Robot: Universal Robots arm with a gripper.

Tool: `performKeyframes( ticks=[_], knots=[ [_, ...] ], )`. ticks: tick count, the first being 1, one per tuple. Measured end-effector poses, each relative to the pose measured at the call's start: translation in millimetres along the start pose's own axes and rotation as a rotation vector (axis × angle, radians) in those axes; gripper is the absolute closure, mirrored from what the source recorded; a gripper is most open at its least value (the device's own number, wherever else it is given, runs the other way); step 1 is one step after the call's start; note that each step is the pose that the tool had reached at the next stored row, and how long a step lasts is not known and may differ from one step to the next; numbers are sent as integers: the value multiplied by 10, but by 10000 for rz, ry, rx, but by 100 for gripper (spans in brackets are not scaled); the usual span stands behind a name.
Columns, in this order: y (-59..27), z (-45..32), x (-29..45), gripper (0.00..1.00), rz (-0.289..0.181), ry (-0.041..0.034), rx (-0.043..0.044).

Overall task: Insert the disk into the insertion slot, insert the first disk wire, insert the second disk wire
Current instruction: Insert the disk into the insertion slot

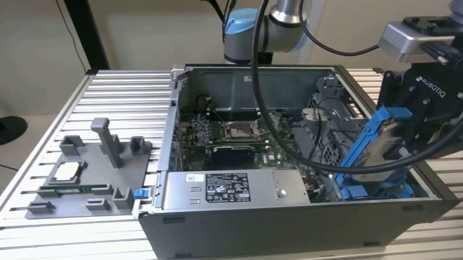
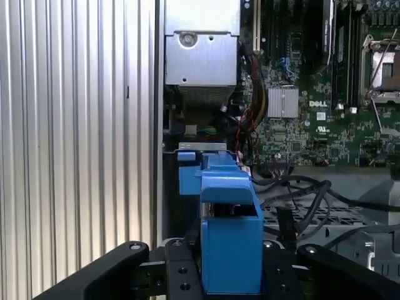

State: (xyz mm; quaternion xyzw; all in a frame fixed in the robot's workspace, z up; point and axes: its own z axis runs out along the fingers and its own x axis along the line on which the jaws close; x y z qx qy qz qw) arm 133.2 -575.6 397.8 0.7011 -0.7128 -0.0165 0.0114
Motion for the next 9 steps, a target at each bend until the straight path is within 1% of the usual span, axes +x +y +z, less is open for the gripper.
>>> performKeyframes(
  ticks=[9],
  knots=[
    [-6,161,1,100,-1,-3,0]
  ],
)
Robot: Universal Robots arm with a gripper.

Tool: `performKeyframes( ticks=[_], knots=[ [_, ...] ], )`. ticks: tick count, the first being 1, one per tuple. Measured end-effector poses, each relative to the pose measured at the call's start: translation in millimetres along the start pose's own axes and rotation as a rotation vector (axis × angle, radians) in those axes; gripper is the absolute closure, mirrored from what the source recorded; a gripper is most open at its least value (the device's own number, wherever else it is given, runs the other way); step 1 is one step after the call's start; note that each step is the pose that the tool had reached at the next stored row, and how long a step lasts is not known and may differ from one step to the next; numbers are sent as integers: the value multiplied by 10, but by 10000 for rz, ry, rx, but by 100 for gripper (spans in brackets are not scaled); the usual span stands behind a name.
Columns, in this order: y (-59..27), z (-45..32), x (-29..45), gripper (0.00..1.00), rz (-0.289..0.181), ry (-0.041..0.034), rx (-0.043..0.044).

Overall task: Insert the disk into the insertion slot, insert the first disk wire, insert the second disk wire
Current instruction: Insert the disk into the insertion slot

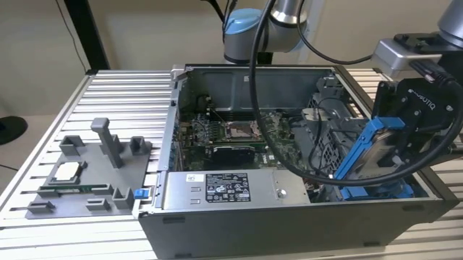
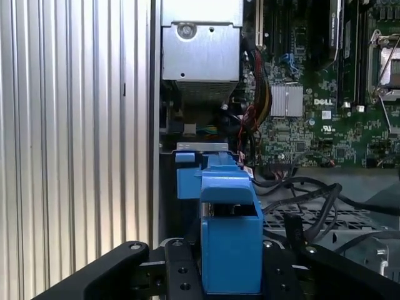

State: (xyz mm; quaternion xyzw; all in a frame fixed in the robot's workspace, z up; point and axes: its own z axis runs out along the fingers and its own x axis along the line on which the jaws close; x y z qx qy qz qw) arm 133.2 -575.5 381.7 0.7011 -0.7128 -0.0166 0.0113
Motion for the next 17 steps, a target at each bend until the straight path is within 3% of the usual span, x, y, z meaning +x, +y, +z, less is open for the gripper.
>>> performKeyframes(
  ticks=[3,8,9,12,15,17],
  knots=[
    [-1,38,0,100,0,0,0],
    [-1,41,0,100,1,2,-8],
    [-1,40,0,0,1,4,-9],
    [-1,23,1,0,1,2,-10],
    [3,-77,-1,0,0,1,-10],
    [3,-78,0,0,0,-2,-10]
  ],
)
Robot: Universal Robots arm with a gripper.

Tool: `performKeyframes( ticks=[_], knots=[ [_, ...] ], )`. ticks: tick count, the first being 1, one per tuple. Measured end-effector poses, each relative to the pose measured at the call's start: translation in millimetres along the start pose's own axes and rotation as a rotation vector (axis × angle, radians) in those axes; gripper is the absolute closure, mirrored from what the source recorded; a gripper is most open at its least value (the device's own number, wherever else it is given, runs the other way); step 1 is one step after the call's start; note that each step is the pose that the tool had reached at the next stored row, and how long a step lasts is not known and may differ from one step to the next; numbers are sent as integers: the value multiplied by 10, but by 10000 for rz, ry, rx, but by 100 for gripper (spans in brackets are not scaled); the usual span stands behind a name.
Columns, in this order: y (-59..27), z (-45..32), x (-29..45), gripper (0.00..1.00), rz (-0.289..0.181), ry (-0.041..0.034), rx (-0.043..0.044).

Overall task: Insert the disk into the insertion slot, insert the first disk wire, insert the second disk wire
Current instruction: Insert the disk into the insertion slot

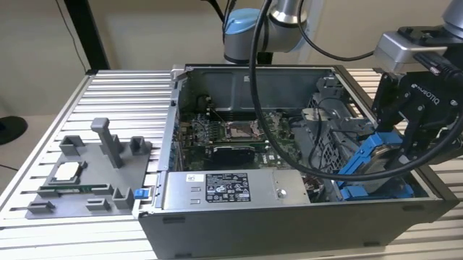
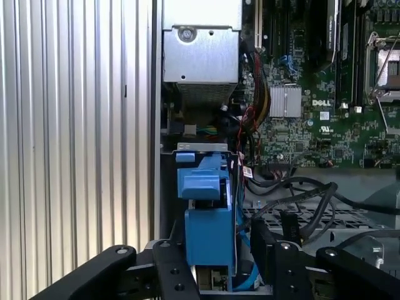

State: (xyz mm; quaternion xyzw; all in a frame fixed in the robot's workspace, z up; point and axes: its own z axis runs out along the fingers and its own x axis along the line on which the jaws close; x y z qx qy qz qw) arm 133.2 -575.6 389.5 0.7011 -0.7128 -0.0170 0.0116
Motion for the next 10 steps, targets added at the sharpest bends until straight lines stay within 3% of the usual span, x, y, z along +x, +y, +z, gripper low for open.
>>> performKeyframes(
  ticks=[7,8,10],
  knots=[
    [0,-2,-23,0,-1,-4,3],
    [0,-2,-29,100,-2,-12,5],
    [1,-1,-37,100,-2,-27,8]
  ],
)
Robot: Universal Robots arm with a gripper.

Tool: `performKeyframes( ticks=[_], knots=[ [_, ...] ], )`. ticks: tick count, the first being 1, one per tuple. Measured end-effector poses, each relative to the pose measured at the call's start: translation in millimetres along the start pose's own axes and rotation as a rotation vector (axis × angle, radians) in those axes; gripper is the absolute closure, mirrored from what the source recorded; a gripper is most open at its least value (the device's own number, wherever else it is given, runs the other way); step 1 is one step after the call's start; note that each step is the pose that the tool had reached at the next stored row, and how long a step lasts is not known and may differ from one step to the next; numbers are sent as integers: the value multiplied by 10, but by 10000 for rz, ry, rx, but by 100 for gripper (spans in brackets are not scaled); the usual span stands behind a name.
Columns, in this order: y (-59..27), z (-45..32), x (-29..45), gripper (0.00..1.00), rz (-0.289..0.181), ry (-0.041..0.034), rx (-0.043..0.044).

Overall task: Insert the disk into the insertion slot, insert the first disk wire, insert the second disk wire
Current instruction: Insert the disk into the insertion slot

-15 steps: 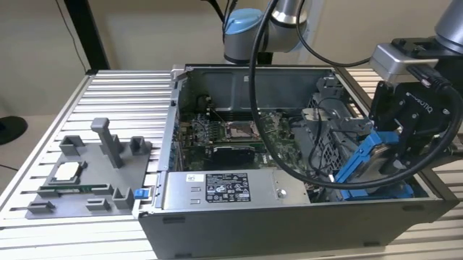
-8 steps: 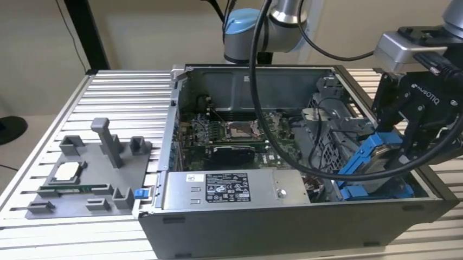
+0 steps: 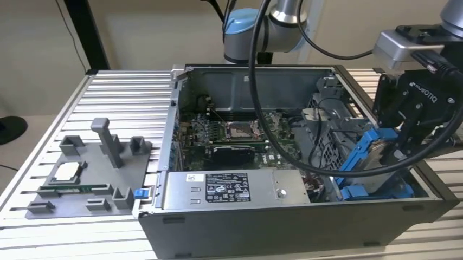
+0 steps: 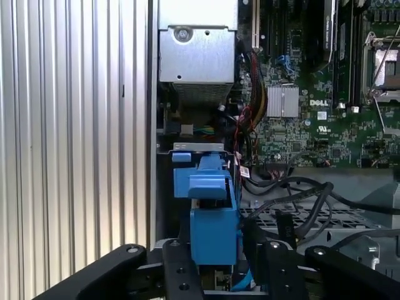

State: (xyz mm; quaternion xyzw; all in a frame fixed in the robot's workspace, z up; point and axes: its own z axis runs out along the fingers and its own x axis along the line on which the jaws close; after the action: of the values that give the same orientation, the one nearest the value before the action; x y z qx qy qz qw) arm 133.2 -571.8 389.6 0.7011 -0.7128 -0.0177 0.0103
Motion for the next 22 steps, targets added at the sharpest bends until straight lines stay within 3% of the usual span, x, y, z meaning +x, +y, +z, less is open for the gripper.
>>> performKeyframes(
  ticks=[7,9,12,20,22],
  knots=[
    [18,-34,-43,100,26,-20,52],
    [32,-33,-46,100,39,-131,125],
    [44,-10,-48,100,65,-245,139],
    [45,25,-43,100,111,-289,141],
    [45,18,-47,100,110,-341,141]
  ],
)
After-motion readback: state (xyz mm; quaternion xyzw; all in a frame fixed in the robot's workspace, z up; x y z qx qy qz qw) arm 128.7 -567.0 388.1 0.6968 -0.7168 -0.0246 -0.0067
